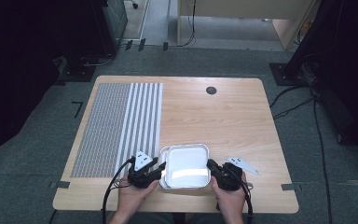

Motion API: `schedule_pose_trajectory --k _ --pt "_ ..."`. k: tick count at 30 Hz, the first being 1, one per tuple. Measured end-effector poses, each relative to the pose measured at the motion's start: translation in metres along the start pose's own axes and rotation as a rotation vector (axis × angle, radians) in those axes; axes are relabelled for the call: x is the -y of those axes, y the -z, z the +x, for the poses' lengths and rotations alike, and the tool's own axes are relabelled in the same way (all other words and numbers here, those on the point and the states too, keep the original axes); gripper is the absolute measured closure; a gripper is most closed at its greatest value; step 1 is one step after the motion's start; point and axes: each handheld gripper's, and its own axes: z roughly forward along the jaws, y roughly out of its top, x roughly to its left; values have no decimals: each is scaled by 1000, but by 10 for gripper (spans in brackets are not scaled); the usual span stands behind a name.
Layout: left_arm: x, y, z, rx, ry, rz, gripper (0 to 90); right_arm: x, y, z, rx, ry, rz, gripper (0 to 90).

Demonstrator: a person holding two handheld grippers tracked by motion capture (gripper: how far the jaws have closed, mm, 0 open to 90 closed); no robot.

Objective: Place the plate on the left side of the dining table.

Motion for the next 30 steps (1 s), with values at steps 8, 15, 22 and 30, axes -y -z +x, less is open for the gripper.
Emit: schedule_pose_trajectory --k 8,15,22,30 --pt "1 0 -3 13 1 18 594 -30 0 -3 50 62 -3 718" --pt "2 0 -4 12 -5 27 593 -40 -35 9 121 179 77 693" --pt "4 -3 -7 19 -8 45 604 -39 -47 4 119 137 132 762" --pt "4 -3 -8 31 13 51 618 -35 -45 2 85 78 95 870"
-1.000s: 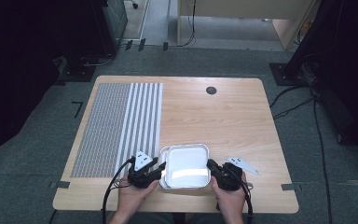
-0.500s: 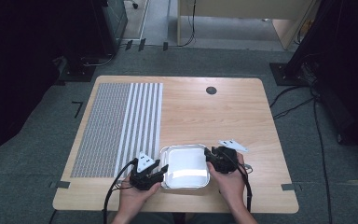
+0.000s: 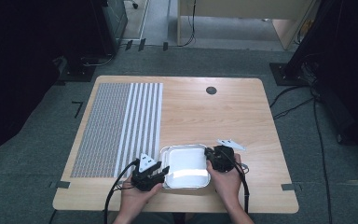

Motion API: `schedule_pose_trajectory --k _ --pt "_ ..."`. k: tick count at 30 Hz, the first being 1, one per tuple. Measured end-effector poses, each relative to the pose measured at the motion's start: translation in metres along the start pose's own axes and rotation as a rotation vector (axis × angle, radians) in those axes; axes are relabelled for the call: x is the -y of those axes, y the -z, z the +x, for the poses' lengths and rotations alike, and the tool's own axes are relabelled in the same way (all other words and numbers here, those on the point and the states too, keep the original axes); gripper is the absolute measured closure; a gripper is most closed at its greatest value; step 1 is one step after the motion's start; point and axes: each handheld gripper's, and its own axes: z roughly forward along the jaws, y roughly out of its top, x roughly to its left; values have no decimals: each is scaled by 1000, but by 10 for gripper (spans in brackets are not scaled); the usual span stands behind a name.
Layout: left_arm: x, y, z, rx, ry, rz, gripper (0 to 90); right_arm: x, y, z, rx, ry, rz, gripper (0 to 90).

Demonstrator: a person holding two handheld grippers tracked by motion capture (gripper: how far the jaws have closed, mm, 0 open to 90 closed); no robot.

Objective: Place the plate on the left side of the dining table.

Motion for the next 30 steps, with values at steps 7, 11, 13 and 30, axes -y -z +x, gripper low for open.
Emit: schedule_pose_trajectory --k 7,11,13,30 --pt "0 2 -6 29 -1 -1 636 6 2 -15 -40 -108 -52 877" --pt "3 1 -10 61 22 14 625 8 2 -16 -38 -106 -59 882" --pt "5 0 -11 77 42 20 617 10 1 -17 -42 -114 -65 883" --pt "8 -7 -12 60 88 22 729 14 3 -17 -43 -168 -86 876"
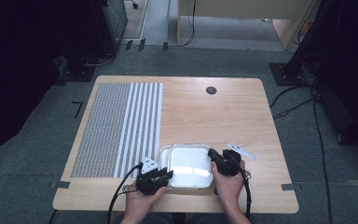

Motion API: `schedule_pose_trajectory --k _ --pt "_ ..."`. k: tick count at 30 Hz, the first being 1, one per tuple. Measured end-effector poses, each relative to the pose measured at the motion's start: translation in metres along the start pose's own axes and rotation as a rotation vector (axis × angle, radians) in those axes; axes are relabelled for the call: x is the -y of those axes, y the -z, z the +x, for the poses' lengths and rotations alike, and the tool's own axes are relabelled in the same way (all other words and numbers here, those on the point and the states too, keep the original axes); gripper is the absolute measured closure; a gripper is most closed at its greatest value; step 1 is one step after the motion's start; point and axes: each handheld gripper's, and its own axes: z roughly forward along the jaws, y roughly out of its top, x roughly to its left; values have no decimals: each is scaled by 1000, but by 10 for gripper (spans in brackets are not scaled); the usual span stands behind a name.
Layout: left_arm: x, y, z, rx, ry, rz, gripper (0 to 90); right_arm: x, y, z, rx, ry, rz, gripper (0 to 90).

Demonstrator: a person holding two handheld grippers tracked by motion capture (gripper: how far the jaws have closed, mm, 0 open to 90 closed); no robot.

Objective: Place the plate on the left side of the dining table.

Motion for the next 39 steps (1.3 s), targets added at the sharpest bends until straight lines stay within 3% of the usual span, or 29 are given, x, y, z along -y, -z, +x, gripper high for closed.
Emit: schedule_pose_trajectory --k 9,39 --pt "-6 5 4 -20 10 -12 759 -7 4 3 -29 -45 23 882" --pt "-19 21 22 -30 61 -53 773 -29 0 36 -38 -30 17 900"
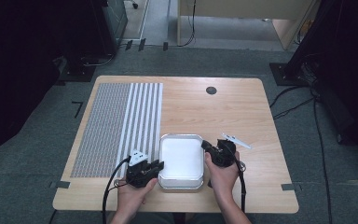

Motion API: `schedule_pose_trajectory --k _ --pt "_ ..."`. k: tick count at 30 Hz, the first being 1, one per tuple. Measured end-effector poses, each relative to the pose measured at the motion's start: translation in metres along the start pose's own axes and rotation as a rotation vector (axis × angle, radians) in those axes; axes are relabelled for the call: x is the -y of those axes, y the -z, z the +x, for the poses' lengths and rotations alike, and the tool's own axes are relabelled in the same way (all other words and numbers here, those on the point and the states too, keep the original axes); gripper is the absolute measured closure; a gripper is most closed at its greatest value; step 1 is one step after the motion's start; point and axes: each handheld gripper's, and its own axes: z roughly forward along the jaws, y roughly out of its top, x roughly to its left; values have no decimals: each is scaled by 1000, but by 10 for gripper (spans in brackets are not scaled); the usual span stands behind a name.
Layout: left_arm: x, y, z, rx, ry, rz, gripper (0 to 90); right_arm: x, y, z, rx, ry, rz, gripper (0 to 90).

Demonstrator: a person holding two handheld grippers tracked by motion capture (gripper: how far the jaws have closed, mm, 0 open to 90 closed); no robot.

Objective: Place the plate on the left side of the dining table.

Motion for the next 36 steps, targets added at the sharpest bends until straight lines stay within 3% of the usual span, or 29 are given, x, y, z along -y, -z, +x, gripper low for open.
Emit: schedule_pose_trajectory --k 23,30,36 --pt "-12 22 34 -19 72 -30 765 -12 -28 37 -28 26 55 900" --pt "-15 31 45 -45 80 -36 750 -13 -40 51 -45 35 67 900" --pt "-15 41 61 -74 93 -37 748 -14 -57 72 -63 45 86 899"
